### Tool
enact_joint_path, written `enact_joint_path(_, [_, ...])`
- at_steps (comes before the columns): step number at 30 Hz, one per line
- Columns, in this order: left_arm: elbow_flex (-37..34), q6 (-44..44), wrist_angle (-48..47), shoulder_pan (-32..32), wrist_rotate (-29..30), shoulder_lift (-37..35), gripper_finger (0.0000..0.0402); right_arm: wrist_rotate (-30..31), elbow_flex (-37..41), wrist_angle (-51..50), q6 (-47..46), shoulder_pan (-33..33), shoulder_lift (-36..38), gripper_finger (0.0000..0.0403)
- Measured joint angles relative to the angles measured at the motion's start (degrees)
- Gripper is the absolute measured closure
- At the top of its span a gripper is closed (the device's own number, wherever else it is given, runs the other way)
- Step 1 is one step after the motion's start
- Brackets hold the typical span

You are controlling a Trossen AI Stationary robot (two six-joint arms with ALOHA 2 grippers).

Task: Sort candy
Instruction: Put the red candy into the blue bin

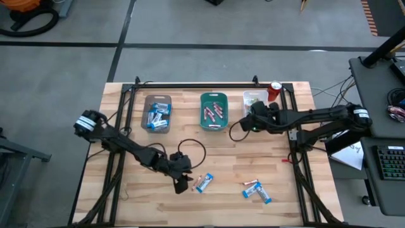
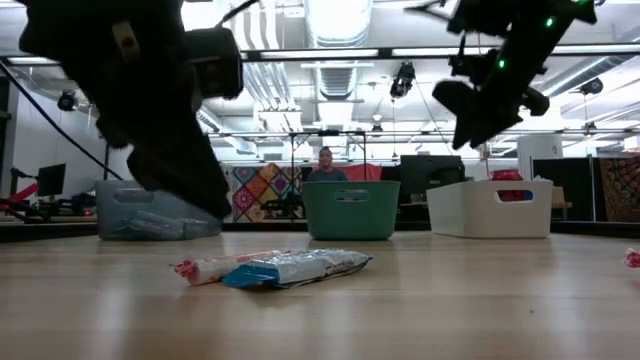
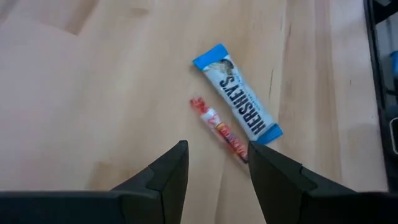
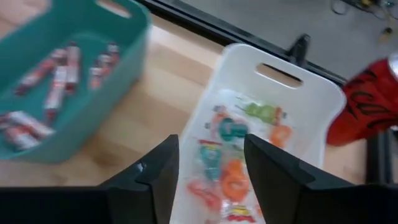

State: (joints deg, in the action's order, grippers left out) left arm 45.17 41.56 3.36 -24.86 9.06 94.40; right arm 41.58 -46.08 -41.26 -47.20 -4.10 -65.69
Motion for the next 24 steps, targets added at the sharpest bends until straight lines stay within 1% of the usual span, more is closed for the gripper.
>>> enact_joint_path(5, [0.02,0.11,3.21,-0.92,0.00,4.09,0.0253,-0.02,-2.02,0.03,-0.38,5.11,0.00,0.0228])
enact_joint_path(8, [0.02,0.34,4.90,-1.44,0.28,5.36,0.0253,-0.03,-2.26,0.17,-2.64,9.07,0.00,0.0231])
enact_joint_path(14, [1.70,1.60,5.71,-2.75,4.14,7.31,0.0253,0.49,-2.24,0.22,-8.14,16.67,-0.10,0.0236])
enact_joint_path(19, [3.87,1.25,4.80,-4.19,9.45,8.79,0.0253,3.98,-2.19,1.39,-10.73,22.10,-0.87,0.0237])
enact_joint_path(24, [3.89,1.68,4.20,-4.26,9.98,9.55,0.0253,6.43,-2.17,3.11,-10.86,24.97,-1.60,0.0237])
